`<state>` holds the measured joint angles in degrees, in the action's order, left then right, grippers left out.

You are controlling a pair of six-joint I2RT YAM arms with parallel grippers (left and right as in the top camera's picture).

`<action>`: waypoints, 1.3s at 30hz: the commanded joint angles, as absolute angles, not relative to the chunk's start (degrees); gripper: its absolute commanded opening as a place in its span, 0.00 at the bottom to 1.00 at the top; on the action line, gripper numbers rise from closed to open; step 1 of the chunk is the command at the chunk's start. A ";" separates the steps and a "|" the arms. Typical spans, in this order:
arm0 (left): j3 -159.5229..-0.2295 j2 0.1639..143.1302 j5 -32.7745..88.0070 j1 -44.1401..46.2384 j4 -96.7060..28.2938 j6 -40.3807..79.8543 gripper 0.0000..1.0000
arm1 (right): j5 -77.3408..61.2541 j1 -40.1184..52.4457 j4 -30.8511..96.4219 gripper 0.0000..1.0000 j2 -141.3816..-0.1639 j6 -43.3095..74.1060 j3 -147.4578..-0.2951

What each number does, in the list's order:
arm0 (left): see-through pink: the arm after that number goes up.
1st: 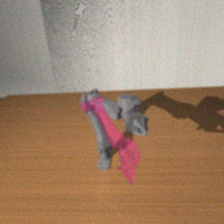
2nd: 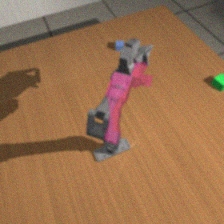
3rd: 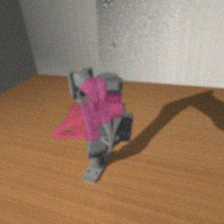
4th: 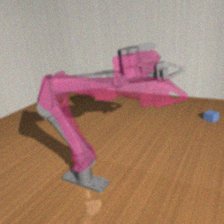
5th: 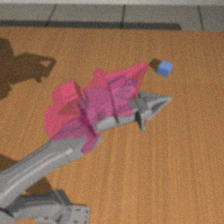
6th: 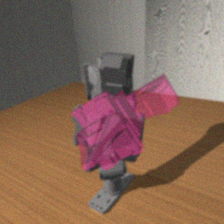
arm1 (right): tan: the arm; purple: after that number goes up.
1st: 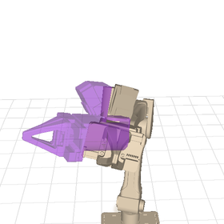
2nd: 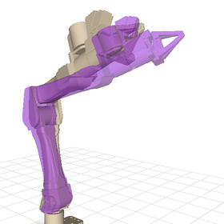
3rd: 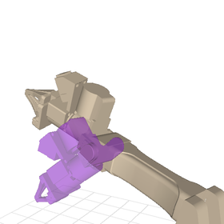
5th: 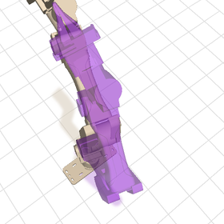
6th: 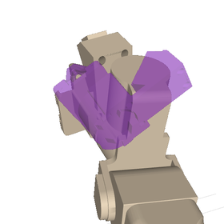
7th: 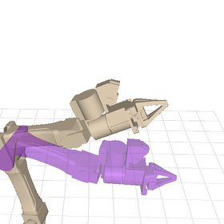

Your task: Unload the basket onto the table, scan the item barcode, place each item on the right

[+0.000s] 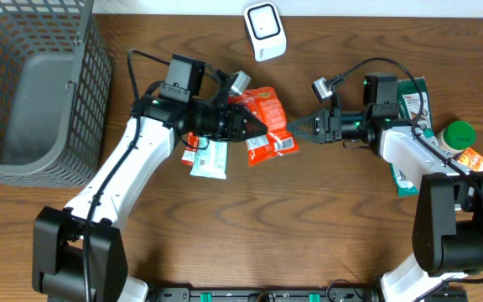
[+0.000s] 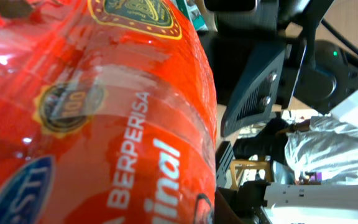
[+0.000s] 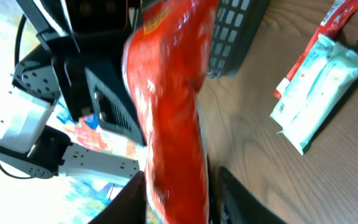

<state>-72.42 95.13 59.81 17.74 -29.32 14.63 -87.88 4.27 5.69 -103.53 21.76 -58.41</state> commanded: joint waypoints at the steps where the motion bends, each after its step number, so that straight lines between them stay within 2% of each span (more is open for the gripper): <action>1: -72.36 93.97 61.91 17.65 -29.21 15.11 0.13 | -89.45 6.00 7.11 0.22 -102.26 17.08 -58.33; 3: -72.36 93.97 61.91 17.65 -29.21 15.11 0.13 | -89.45 7.07 7.29 0.17 -102.26 17.04 -58.33; 6: -72.36 93.97 61.91 17.63 -29.17 15.11 0.13 | -89.45 8.84 7.31 0.15 -102.26 17.04 -58.33; 10: -72.36 93.97 61.89 17.63 -28.53 15.11 0.13 | -89.45 11.03 7.53 0.08 -102.26 17.06 -58.33; 11: -72.36 93.97 61.89 17.63 -28.27 15.11 0.15 | -89.45 11.44 7.53 0.06 -102.26 17.06 -58.33; 13: -72.36 93.97 61.89 17.63 -27.46 15.11 0.28 | -89.45 12.16 7.55 0.03 -102.26 17.06 -58.33; 15: -72.36 93.97 61.89 17.63 -26.68 15.11 0.31 | -89.43 12.80 7.55 0.01 -102.26 17.06 -58.33; 18: -72.36 93.97 60.60 17.65 -26.46 15.11 0.31 | -89.43 13.19 7.53 0.01 -102.26 17.06 -58.33; 22: -72.36 93.97 60.40 17.65 -26.46 15.11 0.25 | -89.41 13.06 7.51 0.01 -102.26 17.04 -58.33; 28: -72.34 93.97 60.40 17.63 -26.74 15.11 0.25 | -88.38 12.40 7.51 0.01 -102.26 16.27 -58.33; 32: -72.34 93.97 60.40 17.63 -27.79 15.11 0.25 | -88.36 10.85 7.51 0.11 -102.26 15.55 -58.33; 33: -72.34 93.97 60.40 17.63 -27.97 15.11 0.21 | -88.38 10.28 7.51 0.14 -102.26 15.57 -58.33; 36: -72.36 93.95 58.59 17.65 -27.97 15.11 0.07 | -88.40 8.60 7.53 0.32 -102.26 15.62 -58.33; 39: -72.36 93.91 54.50 17.65 -28.38 15.40 0.07 | -88.23 7.18 7.53 0.44 -102.21 15.77 -58.33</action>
